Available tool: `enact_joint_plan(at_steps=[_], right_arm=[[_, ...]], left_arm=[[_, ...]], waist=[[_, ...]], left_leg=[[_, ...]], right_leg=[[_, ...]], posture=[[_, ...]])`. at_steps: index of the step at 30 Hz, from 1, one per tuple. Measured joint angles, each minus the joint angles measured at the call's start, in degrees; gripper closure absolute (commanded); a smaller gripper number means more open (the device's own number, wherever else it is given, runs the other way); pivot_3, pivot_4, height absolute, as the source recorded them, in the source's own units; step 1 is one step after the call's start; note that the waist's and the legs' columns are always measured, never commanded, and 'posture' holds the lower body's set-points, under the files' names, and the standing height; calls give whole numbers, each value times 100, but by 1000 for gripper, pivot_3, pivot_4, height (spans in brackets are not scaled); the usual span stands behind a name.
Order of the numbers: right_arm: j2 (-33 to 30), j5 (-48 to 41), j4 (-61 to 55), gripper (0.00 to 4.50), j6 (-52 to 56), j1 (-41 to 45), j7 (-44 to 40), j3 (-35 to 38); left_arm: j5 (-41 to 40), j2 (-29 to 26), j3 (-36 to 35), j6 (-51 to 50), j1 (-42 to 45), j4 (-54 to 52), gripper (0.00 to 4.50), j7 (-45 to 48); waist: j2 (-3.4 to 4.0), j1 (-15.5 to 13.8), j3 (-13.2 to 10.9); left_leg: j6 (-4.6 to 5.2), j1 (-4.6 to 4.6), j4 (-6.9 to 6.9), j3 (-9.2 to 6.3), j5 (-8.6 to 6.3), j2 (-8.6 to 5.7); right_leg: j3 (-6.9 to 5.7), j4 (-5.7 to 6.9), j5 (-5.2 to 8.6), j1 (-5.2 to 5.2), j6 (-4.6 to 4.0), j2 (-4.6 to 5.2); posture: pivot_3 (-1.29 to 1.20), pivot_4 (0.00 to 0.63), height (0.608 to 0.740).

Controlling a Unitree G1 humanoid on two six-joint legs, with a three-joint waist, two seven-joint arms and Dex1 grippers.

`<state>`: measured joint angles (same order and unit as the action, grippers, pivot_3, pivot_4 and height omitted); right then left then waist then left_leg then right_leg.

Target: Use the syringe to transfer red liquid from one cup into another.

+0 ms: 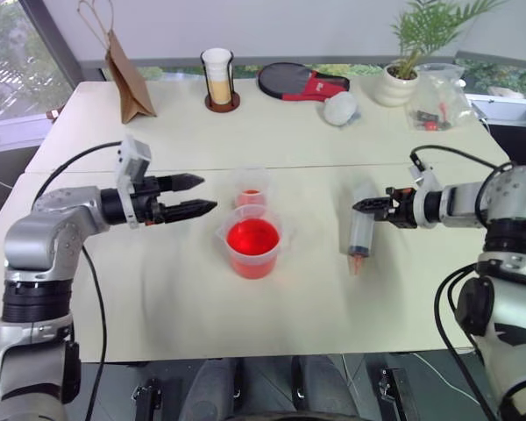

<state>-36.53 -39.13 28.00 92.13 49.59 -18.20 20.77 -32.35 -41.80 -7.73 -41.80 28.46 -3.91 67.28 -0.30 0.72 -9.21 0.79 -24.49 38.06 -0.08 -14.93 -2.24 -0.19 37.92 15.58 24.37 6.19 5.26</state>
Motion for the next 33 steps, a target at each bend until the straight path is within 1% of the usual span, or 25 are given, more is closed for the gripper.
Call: enact_joint_plan(at_steps=[4, 5, 6, 8, 9, 10, 14, 16, 18, 20, 22, 24, 27, 30, 33], right_arm=[[5, -165, -77, 3104, 0, -75, 284, 93], [5, -174, -81, 2075, 0, -94, 331, 121], [5, -159, -94, 1672, 0, -119, 403, 121], [6, -153, -94, 684, 0, -192, 501, 136], [7, -179, -133, 117, 1, -193, 499, 158], [7, -183, -189, 47, 1, -192, 505, 164], [-38, -144, -327, 47, -16, -224, 491, 119], [-320, -93, -516, 47, -269, -324, 125, -157], [-973, -93, -920, 47, -759, -623, -614, -492], [-1736, -48, -1434, 47, -1387, -1257, -1520, -718], [-2303, -2, -1834, 47, -2138, -2300, -2542, -770], [-2375, -69, -2012, 47, -2605, -3222, -3346, -550], [-2365, -160, -2356, 47, -3254, -4320, -4097, 4], [-2271, -148, -2856, 47, -3740, -5124, -4307, 481], [-1761, -146, -3289, 47, -4017, -5421, -4080, 572]], left_arm=[[-34, -98, 47, 8, -29, -87, 670, 48], [-34, -119, 69, 11, -29, -86, 599, 63], [-35, -144, 103, 18, -27, -86, 599, 80], [-34, -180, 170, 30, -27, -79, 599, 99], [-35, -182, 197, 47, -18, -77, 599, 103], [-35, -182, 216, 76, -4, -76, 599, 104], [-37, -181, 231, 114, 14, -29, 599, 86], [-35, -171, 230, 155, 29, 88, 599, 12], [-30, -178, 196, 240, -28, 174, 599, -65], [-11, -210, 135, 286, -215, 224, 599, -138], [23, -260, 63, 336, -510, 313, 599, -200], [43, -271, -37, 360, -790, 368, 599, -293], [46, -259, -198, 406, -1240, 351, 599, -451], [72, -236, -281, 508, -1703, 294, 599, -626], [268, -127, -205, 767, -2074, 226, 599, -781]], waist=[[0, -6, 0], [0, -6, 0], [0, -6, 0], [0, 0, 0], [0, 7, 0], [-2, 8, 1], [-2, -4, 1], [0, -10, 0], [1, -32, -1], [1, -29, -1], [-1, -7, 0], [-3, 19, -2], [4, 29, -5], [0, -10, -7], [-3, -14, -5]], left_leg=[[2, 2, 2, -1, 0, 0], [2, 2, 3, -1, -1, 0], [2, 2, 3, -1, -1, 0], [3, 1, 3, -1, -1, 0], [3, 3, 2, 0, -1, 1], [3, 4, 3, -1, -1, 2], [5, 4, 4, -2, -1, 2], [6, 2, 4, -2, -1, 1], [17, 0, 4, -2, -8, 0], [29, 5, 4, -7, -15, 2], [42, 14, 4, -9, -22, 12], [46, 26, 4, 0, -25, 13], [48, 52, 4, 7, -27, 14], [45, 106, 1, 0, -29, 20], [41, 113, -2, -3, -31, 20]], right_leg=[[0, -9, 0, -9, 0, -2], [-1, -9, 0, -9, 0, -3], [-1, -9, 0, -9, 0, -4], [-1, -9, 0, -9, 0, -5], [0, -9, 0, -11, 0, -7], [-1, -9, 0, -13, 0, -10], [-1, -15, 0, -17, 0, -20], [-1, -17, 0, -16, 0, -22], [-2, -24, 0, -17, 1, -24], [-4, -35, 1, -31, 3, -27], [-5, -75, 2, -61, 5, -35], [-2, -83, 2, -73, 6, -24], [3, -84, 2, -93, 5, -15], [3, -93, 3, -149, 3, -10], [5, -101, 14, -158, -18, 4]], posture=[[0, 150, 740], [0, 150, 740], [0, 150, 740], [0, 150, 740], [0, 150, 740], [0, 150, 740], [0, 150, 740], [0, 150, 740], [0, 150, 740], [0, 150, 740], [0, 150, 740], [0, 150, 740], [0, 150, 740], [0, 150, 740], [0, 150, 740]])
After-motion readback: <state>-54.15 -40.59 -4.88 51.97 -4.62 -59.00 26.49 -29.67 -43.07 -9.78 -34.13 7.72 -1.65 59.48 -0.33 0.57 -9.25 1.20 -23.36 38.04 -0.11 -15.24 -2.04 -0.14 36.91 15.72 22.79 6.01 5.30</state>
